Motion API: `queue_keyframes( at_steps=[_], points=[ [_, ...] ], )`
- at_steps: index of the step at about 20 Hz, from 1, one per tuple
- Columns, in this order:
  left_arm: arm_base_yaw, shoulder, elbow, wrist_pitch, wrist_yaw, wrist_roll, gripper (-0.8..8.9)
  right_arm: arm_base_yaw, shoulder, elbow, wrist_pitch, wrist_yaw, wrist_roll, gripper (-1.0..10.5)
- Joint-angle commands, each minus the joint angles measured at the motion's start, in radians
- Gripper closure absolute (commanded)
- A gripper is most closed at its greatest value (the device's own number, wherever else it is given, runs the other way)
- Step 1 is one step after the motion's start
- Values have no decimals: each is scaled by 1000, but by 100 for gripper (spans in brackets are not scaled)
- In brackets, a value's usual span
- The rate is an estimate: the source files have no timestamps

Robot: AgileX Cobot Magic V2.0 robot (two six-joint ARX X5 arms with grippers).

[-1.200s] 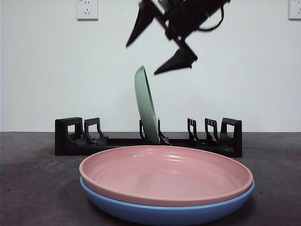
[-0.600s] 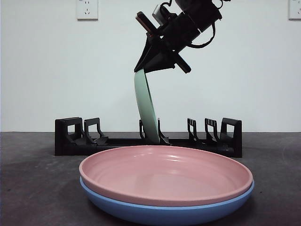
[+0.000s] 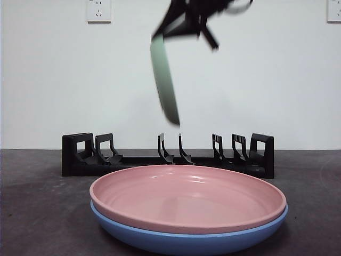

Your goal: Place the plate

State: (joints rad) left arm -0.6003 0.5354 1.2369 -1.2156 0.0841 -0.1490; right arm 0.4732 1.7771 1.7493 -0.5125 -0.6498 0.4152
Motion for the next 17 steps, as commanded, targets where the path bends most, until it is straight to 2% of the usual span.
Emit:
queue_keyframes(
  at_steps=[1, 3, 6, 10, 14, 17],
  points=[
    [-7, 0, 18, 11, 1, 3, 316, 31, -69, 33, -98, 21, -98, 935],
    [-7, 0, 18, 11, 1, 14, 316, 70, -132, 33, -240, 124, -187, 935],
    [-7, 1, 17, 13, 1, 36, 317, 150, -205, 31, -388, 223, -250, 935],
    [-7, 1, 17, 31, 1, 54, 317, 256, -264, 30, -512, 328, -286, 935],
    [-7, 1, 17, 35, 1, 63, 317, 426, -293, 9, -629, 503, -295, 935],
    [-7, 1, 17, 35, 1, 63, 317, 581, -294, -52, -644, 666, -283, 935]
  ],
)
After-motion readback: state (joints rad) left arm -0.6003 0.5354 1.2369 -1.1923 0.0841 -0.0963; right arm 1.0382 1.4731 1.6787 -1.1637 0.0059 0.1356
